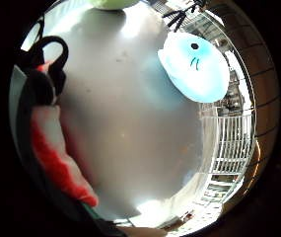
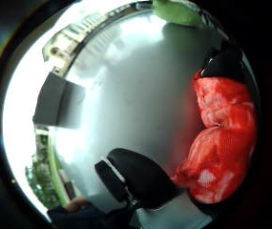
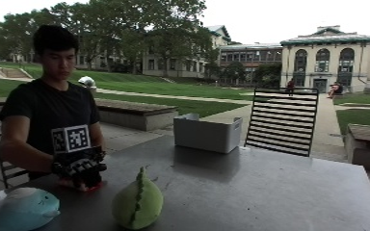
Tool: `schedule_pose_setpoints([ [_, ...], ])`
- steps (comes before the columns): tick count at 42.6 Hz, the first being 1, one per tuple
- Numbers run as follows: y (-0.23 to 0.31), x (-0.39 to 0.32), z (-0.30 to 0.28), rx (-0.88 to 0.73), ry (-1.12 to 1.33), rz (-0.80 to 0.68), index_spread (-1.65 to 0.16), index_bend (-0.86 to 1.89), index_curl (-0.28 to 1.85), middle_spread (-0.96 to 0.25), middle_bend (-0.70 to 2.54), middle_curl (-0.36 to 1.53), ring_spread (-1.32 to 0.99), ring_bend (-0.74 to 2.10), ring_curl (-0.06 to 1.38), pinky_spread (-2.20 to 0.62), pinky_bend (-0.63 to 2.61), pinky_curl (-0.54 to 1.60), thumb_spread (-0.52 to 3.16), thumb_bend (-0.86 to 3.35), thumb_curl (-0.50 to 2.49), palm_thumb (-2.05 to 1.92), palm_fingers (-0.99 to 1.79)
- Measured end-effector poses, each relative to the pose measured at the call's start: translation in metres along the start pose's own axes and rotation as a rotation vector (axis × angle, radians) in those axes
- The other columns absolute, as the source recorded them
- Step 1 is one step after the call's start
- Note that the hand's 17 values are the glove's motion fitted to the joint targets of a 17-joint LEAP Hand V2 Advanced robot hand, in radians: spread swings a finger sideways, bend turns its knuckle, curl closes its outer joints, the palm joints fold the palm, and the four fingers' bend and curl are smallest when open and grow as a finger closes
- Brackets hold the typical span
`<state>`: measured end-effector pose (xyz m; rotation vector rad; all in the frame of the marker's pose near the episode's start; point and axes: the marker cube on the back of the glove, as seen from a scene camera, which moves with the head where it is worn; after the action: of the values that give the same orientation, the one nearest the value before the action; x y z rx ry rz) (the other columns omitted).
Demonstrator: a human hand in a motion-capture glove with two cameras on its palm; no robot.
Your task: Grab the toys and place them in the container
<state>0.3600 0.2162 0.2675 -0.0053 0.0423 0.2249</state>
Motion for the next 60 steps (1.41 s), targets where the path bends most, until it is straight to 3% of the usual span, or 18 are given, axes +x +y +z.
schedule_pose_setpoints([
  [7, -0.007, 0.004, -0.005, 0.106, 0.015, -0.004, -0.16, 0.64, 0.58, -0.27, 0.77, 0.61, -0.39, 0.98, 0.52, -0.48, 0.64, 0.41, 1.21, 0.1, 0.28, 0.36, 1.58],
  [14, -0.009, 0.003, -0.006, 0.113, 0.012, 0.004, -0.1, 0.81, 0.64, -0.21, 0.84, 0.62, -0.35, 1.09, 0.55, -0.48, 0.71, 0.43, 1.17, 0.1, 0.3, 0.43, 1.49],
  [26, -0.015, 0.008, -0.005, -0.053, -0.052, -0.01, 0.02, 0.91, 0.65, 0.01, 0.89, 0.61, -0.19, 1.18, 0.56, -0.45, 0.78, 0.45, 1.15, 0.11, 0.35, 0.56, 1.38],
  [35, -0.022, -0.007, -0.013, -0.167, -0.135, -0.021, 0.11, 0.95, 0.64, 0.09, 0.96, 0.6, -0.14, 1.23, 0.55, -0.46, 0.8, 0.46, 1.19, 0.11, 0.38, 0.6, 1.37],
  [49, -0.089, -0.097, -0.125, -0.099, -0.057, -0.126, -0.05, 1.03, 0.66, -0.1, 1.13, 0.63, -0.27, 1.31, 0.55, -0.43, 0.86, 0.48, 1.24, -0.07, 0.3, 0.24, 1.33],
  [60, -0.147, -0.212, -0.221, -0.045, -0.047, -0.197, -0.1, 1.07, 0.67, -0.17, 1.19, 0.63, -0.3, 1.35, 0.55, -0.43, 0.89, 0.5, 1.22, -0.04, 0.27, 0.05, 1.3],
])
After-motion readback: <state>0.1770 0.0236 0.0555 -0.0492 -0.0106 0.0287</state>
